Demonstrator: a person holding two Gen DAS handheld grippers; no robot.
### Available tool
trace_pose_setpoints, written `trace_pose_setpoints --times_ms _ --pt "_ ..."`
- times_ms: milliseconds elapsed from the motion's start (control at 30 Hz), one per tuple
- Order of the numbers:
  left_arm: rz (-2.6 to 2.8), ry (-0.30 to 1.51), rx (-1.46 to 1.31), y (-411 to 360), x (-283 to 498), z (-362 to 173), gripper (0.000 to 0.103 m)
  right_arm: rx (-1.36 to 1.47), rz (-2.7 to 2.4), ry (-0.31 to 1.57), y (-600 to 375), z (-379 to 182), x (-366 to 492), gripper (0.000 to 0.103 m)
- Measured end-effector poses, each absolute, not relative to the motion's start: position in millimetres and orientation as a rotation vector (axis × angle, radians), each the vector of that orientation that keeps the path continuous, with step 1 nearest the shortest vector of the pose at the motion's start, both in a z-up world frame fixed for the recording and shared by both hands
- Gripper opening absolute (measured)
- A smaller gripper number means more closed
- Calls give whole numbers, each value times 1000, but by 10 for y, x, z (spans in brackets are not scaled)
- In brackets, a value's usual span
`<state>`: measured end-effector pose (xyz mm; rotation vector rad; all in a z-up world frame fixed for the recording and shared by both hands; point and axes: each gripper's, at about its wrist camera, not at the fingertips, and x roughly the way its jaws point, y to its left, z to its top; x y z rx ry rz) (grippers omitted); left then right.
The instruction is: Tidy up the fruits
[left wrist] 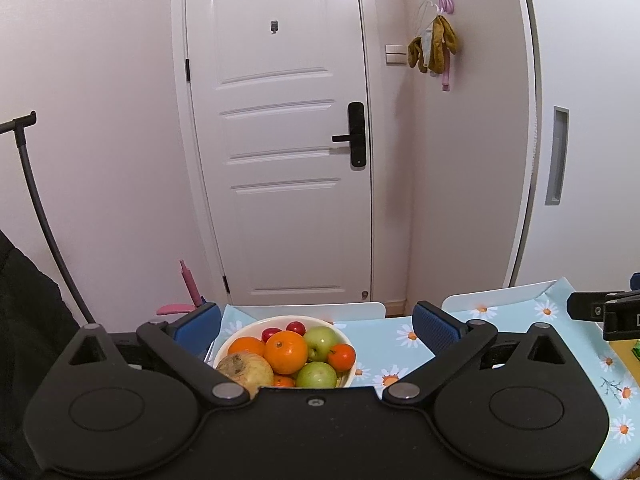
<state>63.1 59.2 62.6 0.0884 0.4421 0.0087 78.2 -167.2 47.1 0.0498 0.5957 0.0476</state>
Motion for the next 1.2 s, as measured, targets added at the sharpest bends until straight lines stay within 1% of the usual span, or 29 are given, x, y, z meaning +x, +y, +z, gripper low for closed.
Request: trace_pose_setpoints --times_ms 1200 --pt "13 448 81 587 626 626 103 57 36 604 -1660 459 741 103"
